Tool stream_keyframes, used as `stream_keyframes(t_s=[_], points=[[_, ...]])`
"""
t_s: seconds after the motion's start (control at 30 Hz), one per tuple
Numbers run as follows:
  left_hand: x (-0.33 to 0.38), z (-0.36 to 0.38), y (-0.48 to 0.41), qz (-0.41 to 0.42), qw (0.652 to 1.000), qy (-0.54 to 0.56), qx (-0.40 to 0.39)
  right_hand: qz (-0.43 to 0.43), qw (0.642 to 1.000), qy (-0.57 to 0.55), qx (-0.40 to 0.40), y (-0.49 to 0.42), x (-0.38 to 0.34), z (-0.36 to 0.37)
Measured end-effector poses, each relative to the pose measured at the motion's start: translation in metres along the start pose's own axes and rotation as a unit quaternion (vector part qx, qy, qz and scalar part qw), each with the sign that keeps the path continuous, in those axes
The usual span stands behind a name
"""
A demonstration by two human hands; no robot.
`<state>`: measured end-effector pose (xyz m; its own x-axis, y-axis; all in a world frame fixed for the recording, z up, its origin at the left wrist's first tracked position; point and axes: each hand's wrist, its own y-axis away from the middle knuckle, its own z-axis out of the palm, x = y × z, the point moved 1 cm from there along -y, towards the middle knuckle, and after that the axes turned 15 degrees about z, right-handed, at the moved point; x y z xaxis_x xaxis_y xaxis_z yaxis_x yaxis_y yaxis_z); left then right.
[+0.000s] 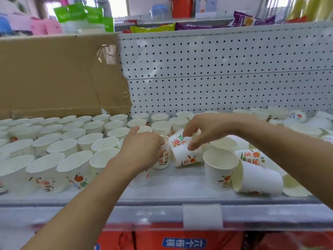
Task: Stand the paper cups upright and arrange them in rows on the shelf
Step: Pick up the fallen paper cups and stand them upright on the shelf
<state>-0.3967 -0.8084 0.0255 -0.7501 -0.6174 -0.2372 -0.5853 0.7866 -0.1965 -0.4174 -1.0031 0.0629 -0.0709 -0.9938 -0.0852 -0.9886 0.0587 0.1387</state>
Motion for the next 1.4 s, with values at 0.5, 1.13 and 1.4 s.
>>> stream_keyframes(t_s=[0.5, 1.13, 1.4], points=[[0.048, 0.025, -0.002, 0.045, 0.968, 0.06, 0.24, -0.028, 0.997, 0.042, -0.054, -0.023, -0.015, -0.008], [0.07, 0.051, 0.036, -0.089, 0.917, 0.251, 0.298, 0.133, 0.988, -0.073, -0.024, -0.056, -0.011, 0.008], [0.072, 0.054, 0.041, -0.118, 0.917, 0.27, 0.269, 0.048, 0.991, -0.121, 0.043, -0.051, -0.009, 0.004]])
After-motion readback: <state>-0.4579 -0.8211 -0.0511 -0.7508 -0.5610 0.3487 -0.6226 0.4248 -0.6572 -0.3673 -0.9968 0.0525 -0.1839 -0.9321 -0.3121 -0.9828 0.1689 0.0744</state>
